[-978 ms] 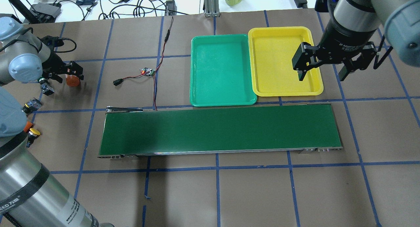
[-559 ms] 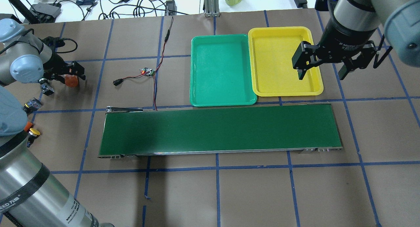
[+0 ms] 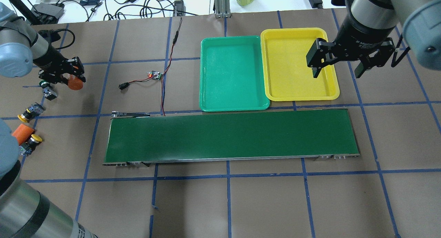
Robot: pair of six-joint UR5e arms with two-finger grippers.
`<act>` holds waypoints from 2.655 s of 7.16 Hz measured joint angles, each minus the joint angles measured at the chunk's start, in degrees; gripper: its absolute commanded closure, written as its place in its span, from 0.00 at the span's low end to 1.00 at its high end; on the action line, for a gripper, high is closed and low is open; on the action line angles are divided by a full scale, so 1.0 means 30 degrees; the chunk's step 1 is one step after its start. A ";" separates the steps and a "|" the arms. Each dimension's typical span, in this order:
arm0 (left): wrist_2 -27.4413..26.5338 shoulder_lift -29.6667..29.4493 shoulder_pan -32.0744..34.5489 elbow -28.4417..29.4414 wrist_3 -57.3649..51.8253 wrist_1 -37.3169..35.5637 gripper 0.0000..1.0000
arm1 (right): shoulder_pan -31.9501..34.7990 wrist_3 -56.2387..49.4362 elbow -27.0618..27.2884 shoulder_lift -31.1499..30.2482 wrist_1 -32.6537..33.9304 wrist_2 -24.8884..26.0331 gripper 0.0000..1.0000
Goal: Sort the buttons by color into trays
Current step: 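Carry the orange battery with the left gripper onto the green conveyor belt, then open the left gripper and withdraw it from the belt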
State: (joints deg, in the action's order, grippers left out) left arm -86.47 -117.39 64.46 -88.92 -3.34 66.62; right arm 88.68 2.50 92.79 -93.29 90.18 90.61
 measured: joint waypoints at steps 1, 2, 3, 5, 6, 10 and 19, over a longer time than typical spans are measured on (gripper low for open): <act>-0.0007 0.1448 0.0774 -0.0990 0.2929 0.1042 1.00 | 0.0000 -0.0008 0.0002 0.0002 0.0139 0.0025 0.00; 0.0052 0.2965 0.1717 -0.2300 0.5987 0.1824 1.00 | 0.0000 -0.0011 0.0006 0.0000 0.0192 0.0024 0.00; 0.0154 0.4505 0.2842 -0.3795 0.9099 0.2460 1.00 | 0.0000 -0.0012 0.0002 -0.0002 0.0209 0.0017 0.00; 0.0274 0.6559 0.5130 -0.6025 1.4878 0.2852 1.00 | -0.0005 -0.0012 -0.0001 0.0003 0.0225 0.0045 0.00; 0.0327 0.6814 0.6074 -0.6657 1.7317 0.2841 1.00 | -0.0010 -0.0013 0.0002 0.0008 0.0224 0.0038 0.00; -0.0160 0.6649 0.7158 -0.8119 2.1667 0.2649 0.07 | -0.0001 -0.0020 0.0007 0.0022 0.0175 -0.0023 0.00; -0.2061 0.6038 -0.0955 -0.6742 0.4833 0.0432 0.00 | -0.0067 -0.0058 0.0007 0.0013 0.0040 -0.0111 0.00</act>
State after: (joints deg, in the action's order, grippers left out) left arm -92.65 -99.28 61.60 -109.14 11.17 67.91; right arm 88.48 2.32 92.81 -93.25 90.30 90.28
